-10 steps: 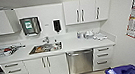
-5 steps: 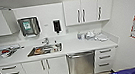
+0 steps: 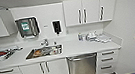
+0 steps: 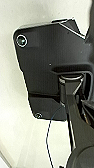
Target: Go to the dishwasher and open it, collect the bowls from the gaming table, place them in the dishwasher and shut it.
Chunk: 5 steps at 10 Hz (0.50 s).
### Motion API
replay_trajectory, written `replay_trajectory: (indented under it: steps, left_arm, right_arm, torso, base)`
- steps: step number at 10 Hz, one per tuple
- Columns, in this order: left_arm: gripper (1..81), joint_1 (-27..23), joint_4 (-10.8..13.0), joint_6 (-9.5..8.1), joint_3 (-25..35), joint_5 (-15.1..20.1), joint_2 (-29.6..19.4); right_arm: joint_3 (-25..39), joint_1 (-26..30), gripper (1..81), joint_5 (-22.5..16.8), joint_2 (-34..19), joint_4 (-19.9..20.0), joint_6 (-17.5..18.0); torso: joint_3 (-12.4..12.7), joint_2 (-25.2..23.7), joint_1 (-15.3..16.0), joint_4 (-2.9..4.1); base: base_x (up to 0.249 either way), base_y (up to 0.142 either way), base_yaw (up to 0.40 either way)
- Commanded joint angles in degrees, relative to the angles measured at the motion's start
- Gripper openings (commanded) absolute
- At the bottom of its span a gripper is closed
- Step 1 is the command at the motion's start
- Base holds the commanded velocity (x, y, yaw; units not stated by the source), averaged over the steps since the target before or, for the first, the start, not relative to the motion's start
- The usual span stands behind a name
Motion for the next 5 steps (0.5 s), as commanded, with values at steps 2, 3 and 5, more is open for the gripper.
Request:
replay_trajectory:
  steps: [2,3,5]
  left_arm:
    - [81.1,-2.54,0.17,0.06,0.42,2.85,-1.05]
    - [81.1,-2.54,0.17,-0.02,0.42,2.77,-1.14]
    - [81.1,-2.54,0.17,0.06,0.42,2.77,-1.05]
  right_arm:
    - [0.88,2.76,81.1,-3.47,-1.7,-0.28,-0.16]
    - [0.96,2.68,81.1,-3.47,-1.7,-0.28,-0.16]
    - [0.96,2.76,81.1,-3.47,-1.7,-0.28,-0.16]
  torso:
    - [0.0,0.0,0.02,0.0]
    - [0.0,-0.02,0.0,0.0]
    - [-0.02,0.0,0.0,0.0]
  base:
    - [0.149,0.0,0.0]
    - [0.15,0.0,0.0]
    - [0.149,0.0,0.0]
